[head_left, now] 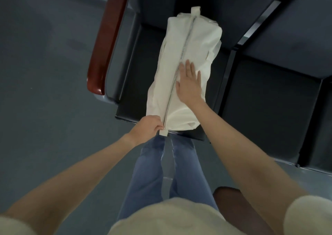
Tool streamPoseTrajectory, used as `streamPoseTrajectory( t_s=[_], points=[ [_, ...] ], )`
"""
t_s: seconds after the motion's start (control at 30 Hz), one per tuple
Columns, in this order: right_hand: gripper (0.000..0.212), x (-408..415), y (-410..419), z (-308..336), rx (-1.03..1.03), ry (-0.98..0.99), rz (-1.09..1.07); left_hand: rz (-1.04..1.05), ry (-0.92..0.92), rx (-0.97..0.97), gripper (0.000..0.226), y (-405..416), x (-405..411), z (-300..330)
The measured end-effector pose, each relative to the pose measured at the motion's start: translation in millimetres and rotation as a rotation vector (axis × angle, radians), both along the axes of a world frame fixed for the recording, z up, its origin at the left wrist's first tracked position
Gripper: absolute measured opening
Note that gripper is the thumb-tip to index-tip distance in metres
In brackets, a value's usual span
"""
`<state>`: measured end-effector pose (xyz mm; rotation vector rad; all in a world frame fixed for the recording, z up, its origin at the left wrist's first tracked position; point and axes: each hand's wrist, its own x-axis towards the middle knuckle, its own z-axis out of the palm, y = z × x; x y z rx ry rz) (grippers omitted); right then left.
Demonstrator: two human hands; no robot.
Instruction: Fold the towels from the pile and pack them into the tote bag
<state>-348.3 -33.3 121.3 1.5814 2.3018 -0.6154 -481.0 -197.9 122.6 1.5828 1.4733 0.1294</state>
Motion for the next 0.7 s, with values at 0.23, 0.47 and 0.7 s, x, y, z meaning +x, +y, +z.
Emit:
streamPoseTrajectory(
  t_s=[0.23, 0.47, 0.7],
  points=[
    [0.068, 34, -85, 44, -0.195, -0.07, 0.0, 0.073, 0.062, -0.134, 0.023, -2, 4, 16],
    [0.058, 81, -112, 98, -0.296, -0.079, -0.233, 0.313, 0.085, -0.207, 0.036, -3, -23, 71],
    [0.03, 120, -100, 143, -0.28, 0.012, -0.389, 0.419, 0.06, -0.202, 0.047, 22, -44, 138]
  ],
)
